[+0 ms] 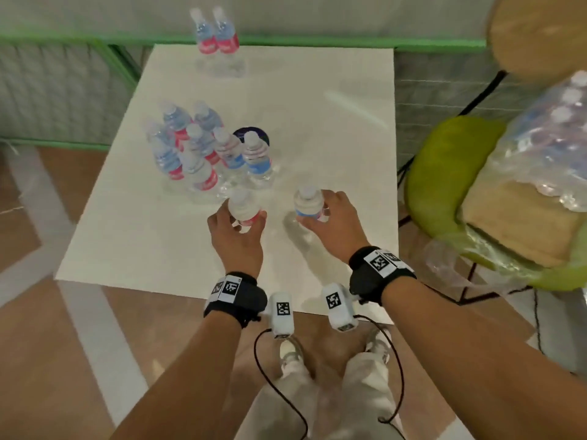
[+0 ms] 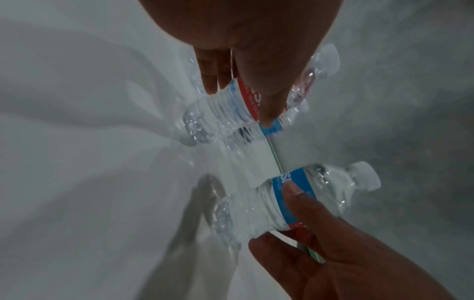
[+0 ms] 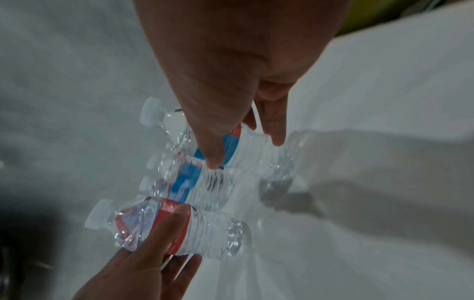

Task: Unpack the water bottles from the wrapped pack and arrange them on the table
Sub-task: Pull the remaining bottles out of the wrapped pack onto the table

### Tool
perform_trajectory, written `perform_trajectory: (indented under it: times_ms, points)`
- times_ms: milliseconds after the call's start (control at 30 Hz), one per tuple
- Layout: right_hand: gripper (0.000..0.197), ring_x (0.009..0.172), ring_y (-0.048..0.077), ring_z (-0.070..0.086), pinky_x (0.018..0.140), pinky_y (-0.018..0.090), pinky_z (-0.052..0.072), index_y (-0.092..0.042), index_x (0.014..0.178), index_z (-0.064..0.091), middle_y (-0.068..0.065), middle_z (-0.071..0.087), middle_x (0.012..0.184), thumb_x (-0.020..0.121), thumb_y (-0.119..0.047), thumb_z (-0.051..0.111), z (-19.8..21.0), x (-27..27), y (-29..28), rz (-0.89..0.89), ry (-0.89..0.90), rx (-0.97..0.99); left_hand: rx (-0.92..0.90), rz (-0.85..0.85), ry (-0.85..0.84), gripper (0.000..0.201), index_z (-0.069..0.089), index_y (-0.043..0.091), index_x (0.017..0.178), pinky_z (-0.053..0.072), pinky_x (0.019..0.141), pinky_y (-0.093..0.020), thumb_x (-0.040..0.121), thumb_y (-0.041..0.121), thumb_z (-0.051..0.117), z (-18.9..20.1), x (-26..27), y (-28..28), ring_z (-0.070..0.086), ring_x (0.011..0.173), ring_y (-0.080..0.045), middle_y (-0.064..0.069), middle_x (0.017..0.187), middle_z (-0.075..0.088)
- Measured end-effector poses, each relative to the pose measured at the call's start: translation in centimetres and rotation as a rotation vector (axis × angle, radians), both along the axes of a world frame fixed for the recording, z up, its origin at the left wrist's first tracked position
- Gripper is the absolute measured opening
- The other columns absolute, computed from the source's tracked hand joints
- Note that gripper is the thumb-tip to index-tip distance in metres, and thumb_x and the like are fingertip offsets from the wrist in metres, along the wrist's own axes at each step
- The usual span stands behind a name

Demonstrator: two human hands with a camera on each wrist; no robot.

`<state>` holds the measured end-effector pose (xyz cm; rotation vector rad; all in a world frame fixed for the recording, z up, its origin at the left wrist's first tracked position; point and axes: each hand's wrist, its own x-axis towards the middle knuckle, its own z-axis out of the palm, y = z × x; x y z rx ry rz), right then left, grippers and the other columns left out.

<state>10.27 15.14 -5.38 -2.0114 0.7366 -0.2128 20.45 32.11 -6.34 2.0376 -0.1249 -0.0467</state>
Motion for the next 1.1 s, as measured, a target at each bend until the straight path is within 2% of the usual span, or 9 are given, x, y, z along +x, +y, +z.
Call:
perform_trajectory:
  times_ms: [100,233,367,533,733,867,933,1000,1100]
  points:
    - [0.052,0.096,0.018,0.06,0.089,0.04,0.053,-0.022,0.125,0.055,0.0,0.055,0.113,0.081,-0.041,0.075,-0.7,4.4,3.3,0.014,-0.025,0.03,-0.012,0.103,0.022,0.062,0.059,0.021,0.127,0.057,0.086,-0.039,0.074,0.042,0.08,-1.3,3.2,3.5,0.06,0.098,-0.015,-0.001,0.114,0.054]
    - [0.046,0.09,0.017,0.061,0.082,0.041,0.055,-0.021,0.111,0.049,-0.002,0.06,0.103,0.079,-0.041,0.076,-0.9,9.3,5.9,-0.001,-0.047,0.034,-0.058,0.153,0.027,0.055,0.06,0.022,0.121,0.059,0.083,-0.036,0.074,0.042,0.081,-1.9,7.3,6.0,0.063,0.1,-0.014,0.002,0.115,0.058]
    - [0.044,0.093,0.016,0.063,0.085,0.039,0.055,-0.019,0.114,0.049,-0.004,0.063,0.104,0.082,-0.035,0.075,-0.8,12.9,7.2,0.01,-0.069,0.047,-0.047,0.183,-0.006,0.054,0.058,0.026,0.122,0.059,0.083,-0.039,0.076,0.044,0.079,-2.1,11.1,7.4,0.062,0.101,-0.014,0.004,0.114,0.058]
    - [0.042,0.095,0.014,0.063,0.087,0.037,0.055,-0.021,0.115,0.047,-0.007,0.064,0.106,0.084,-0.032,0.073,-1.1,15.0,8.2,0.026,-0.106,0.035,-0.077,0.18,-0.006,0.059,0.056,0.023,0.13,0.055,0.081,-0.022,0.078,0.04,0.079,-2.1,13.9,8.0,0.06,0.105,-0.013,0.008,0.116,0.052]
    - [0.046,0.099,0.009,0.059,0.088,0.028,0.05,-0.02,0.12,0.05,-0.011,0.061,0.107,0.084,-0.034,0.075,-1.1,14.8,8.1,0.032,-0.067,0.06,-0.09,0.159,0.006,0.061,0.056,0.022,0.129,0.056,0.087,-0.025,0.075,0.035,0.082,-2.5,14.4,8.5,0.059,0.107,-0.009,0.008,0.119,0.056]
    - [0.058,0.105,0.014,0.059,0.092,0.029,0.049,-0.013,0.13,0.05,0.001,0.061,0.119,0.082,-0.032,0.078,-0.9,13.2,7.1,0.057,0.023,0.061,0.07,0.205,0.127,0.075,0.051,0.014,0.126,0.052,0.093,-0.032,0.069,0.051,0.082,-3.4,13.3,8.9,0.059,0.105,-0.015,-0.002,0.121,0.056]
    - [0.047,0.095,0.015,0.063,0.088,0.031,0.054,-0.013,0.121,0.058,0.003,0.065,0.11,0.082,-0.03,0.078,-1.1,11.8,6.1,0.047,0.049,0.047,0.11,0.26,0.22,0.069,0.051,0.011,0.12,0.051,0.087,-0.03,0.071,0.048,0.083,-3.6,11.6,8.6,0.061,0.099,-0.018,-0.007,0.119,0.057]
    - [0.03,0.081,0.011,0.064,0.079,0.031,0.058,-0.017,0.105,0.064,-0.002,0.068,0.094,0.082,-0.032,0.076,-1.0,9.9,4.8,0.032,0.067,0.06,0.117,0.26,0.31,0.055,0.054,0.011,0.113,0.052,0.08,-0.03,0.077,0.045,0.078,-3.7,9.4,7.6,0.064,0.095,-0.021,-0.007,0.11,0.062]
    - [0.014,0.073,0.013,0.068,0.068,0.032,0.06,-0.019,0.088,0.068,-0.004,0.07,0.081,0.082,-0.032,0.07,-0.2,6.1,2.1,0.008,0.071,0.102,0.167,0.109,0.404,0.037,0.062,0.013,0.101,0.056,0.079,-0.034,0.085,0.046,0.067,-3.8,5.4,4.2,0.067,0.088,-0.023,0.001,0.092,0.066]
